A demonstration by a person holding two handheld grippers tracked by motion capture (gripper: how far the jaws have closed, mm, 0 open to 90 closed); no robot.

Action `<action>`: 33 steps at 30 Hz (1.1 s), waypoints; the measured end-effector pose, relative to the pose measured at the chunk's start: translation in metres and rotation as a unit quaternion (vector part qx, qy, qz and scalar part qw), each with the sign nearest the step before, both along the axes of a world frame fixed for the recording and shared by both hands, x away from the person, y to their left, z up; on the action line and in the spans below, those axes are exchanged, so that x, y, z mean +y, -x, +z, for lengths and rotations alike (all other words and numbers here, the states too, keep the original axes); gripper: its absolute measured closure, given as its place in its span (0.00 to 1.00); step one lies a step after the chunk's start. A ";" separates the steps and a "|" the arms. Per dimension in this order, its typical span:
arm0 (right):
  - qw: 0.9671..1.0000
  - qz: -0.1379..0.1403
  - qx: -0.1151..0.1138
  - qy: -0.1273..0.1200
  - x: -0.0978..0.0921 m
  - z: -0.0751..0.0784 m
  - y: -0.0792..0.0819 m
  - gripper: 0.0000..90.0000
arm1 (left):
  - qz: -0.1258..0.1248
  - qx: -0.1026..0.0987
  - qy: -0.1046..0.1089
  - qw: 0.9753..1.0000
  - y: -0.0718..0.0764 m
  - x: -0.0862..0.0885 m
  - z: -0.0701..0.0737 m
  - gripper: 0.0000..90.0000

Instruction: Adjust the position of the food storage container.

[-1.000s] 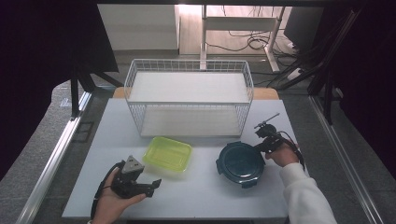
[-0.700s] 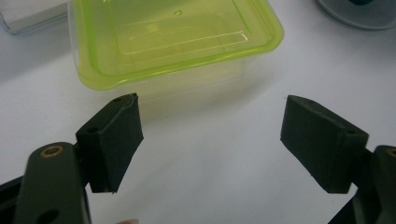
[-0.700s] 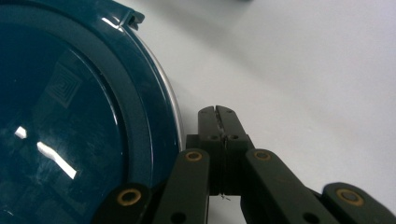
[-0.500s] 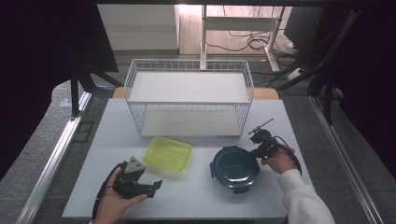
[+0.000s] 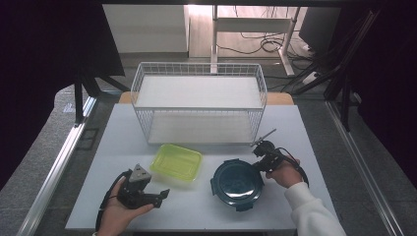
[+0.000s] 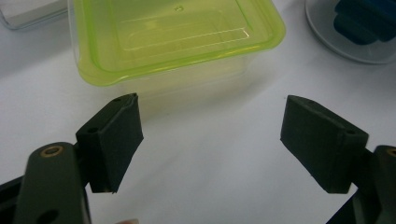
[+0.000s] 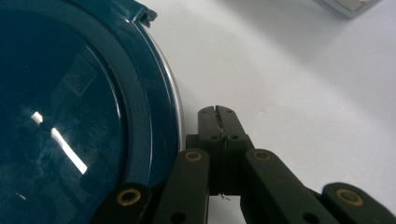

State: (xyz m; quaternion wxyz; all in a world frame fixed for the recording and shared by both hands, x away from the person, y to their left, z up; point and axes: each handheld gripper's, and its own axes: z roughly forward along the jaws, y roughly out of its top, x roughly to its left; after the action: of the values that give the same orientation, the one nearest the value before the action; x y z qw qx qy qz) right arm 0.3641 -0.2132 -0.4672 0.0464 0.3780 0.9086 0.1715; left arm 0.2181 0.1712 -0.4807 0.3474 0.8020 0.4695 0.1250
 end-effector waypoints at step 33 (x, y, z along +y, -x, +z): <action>0.998 0.056 0.004 -0.017 0.026 -0.009 0.034 0.99 | -0.004 -0.001 -0.005 1.000 0.001 -0.003 0.001 0.22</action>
State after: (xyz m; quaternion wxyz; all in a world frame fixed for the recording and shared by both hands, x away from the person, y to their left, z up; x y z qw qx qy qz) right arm 0.3305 -0.1873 -0.4760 0.0266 0.3282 0.9254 0.1879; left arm 0.2170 0.1681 -0.4794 0.3443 0.8054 0.4654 0.1268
